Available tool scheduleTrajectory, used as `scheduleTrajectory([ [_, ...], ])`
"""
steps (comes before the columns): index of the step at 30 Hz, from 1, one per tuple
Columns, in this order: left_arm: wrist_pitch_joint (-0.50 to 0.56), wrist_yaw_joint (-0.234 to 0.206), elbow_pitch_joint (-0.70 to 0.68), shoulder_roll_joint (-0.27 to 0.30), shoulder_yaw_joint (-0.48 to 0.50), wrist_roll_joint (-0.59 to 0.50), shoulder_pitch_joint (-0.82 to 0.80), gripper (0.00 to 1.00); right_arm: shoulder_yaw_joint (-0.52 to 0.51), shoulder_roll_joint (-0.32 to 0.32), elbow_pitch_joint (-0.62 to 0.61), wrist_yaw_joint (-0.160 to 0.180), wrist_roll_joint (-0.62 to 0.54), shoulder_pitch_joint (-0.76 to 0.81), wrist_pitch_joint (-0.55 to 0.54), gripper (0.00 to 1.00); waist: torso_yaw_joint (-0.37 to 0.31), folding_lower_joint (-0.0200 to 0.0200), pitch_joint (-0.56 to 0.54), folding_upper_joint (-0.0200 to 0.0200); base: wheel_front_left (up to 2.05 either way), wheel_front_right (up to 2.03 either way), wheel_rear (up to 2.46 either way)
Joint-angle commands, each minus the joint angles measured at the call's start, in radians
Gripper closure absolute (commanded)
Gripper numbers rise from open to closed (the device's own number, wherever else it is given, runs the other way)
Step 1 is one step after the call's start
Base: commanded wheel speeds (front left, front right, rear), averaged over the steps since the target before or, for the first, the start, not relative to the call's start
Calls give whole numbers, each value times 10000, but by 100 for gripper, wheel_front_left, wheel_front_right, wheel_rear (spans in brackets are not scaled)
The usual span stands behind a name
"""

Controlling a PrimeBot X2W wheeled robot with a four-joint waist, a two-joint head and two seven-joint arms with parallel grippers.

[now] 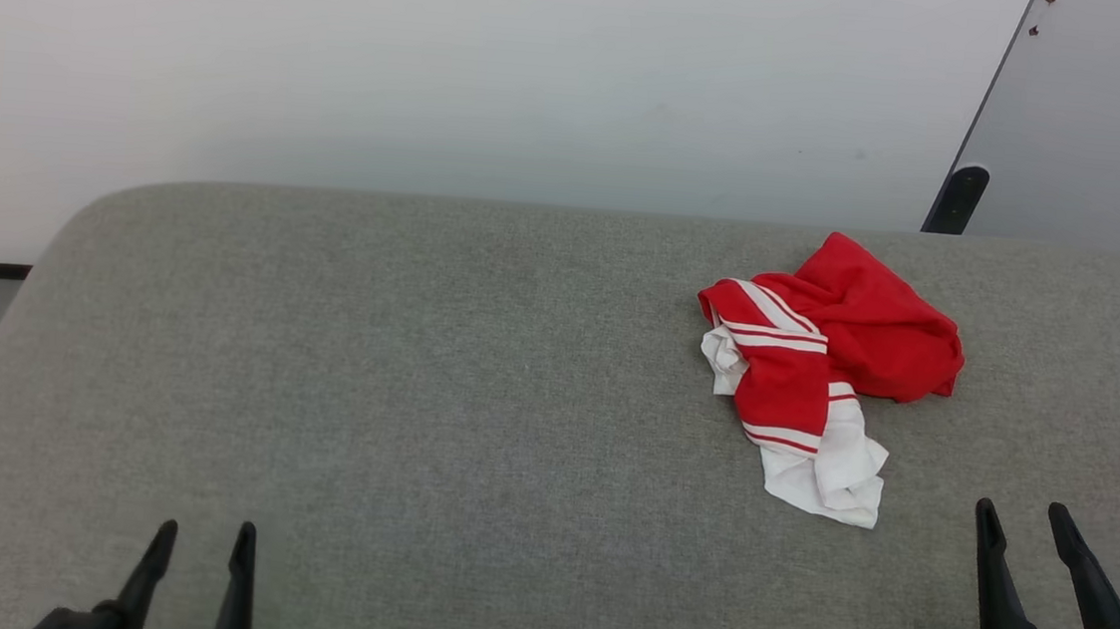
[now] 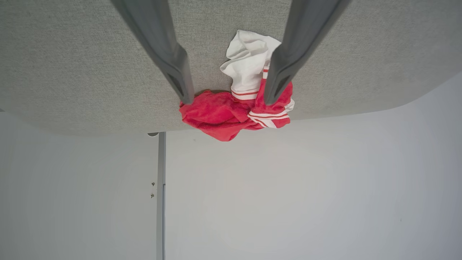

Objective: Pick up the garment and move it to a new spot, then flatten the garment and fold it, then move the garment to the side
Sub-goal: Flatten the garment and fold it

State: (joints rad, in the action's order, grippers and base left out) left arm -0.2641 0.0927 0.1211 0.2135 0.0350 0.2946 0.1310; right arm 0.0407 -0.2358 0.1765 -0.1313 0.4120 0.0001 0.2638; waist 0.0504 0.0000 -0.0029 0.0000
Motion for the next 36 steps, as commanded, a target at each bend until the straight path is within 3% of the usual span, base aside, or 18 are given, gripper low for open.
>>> scheduleTrajectory([
  [1, -2, 45, 46, -43, 29, -25, -28, 0, 33, 31, 9, 10, -23, -76, 3, 0, -6, 0, 9, 0, 0, 0, 0],
  [5, -2, 157, 252, -122, -25, 116, -135, 0, 122, 87, 8, 12, -40, -83, 3, 0, -68, 0, 67, 0, 0, 0, 0],
  [8, 136, 229, 463, 242, -382, -140, -705, 0, 183, 143, -101, 10, -54, -276, 3, 0, -187, 0, 271, 0, 0, 0, 0],
  [17, 2209, 378, 1010, 1295, -1785, 31, -5060, 0, 485, 597, -509, 10, -93, -1066, 3, 0, -1122, 0, 1340, 0, 0, 0, 0],
  [24, 4618, 385, 2897, 1497, -3744, 2097, -8653, 0, 455, 903, -616, 12, -16, -1646, 3, 0, -2070, 0, 2397, 0, 0, 0, 0],
  [28, 7051, 389, 4252, 1412, -4875, 3777, -9782, 0, 383, 1067, -603, 10, -4, -1840, 3, 0, -2522, 0, 2745, 0, 0, 0, 0],
  [32, 9343, 390, 4491, 1635, -5924, 5452, -10420, 0, 405, 1213, -620, 10, 28, -2015, 1, 0, -2873, 0, 3063, 0, 0, 0, 0],
  [36, 9884, 391, 4619, 1751, -6291, 6209, -11004, 0, 480, 1357, -650, 12, 52, -2118, 1, 0, -3108, 0, 3399, 0, 0, 0, 0],
])
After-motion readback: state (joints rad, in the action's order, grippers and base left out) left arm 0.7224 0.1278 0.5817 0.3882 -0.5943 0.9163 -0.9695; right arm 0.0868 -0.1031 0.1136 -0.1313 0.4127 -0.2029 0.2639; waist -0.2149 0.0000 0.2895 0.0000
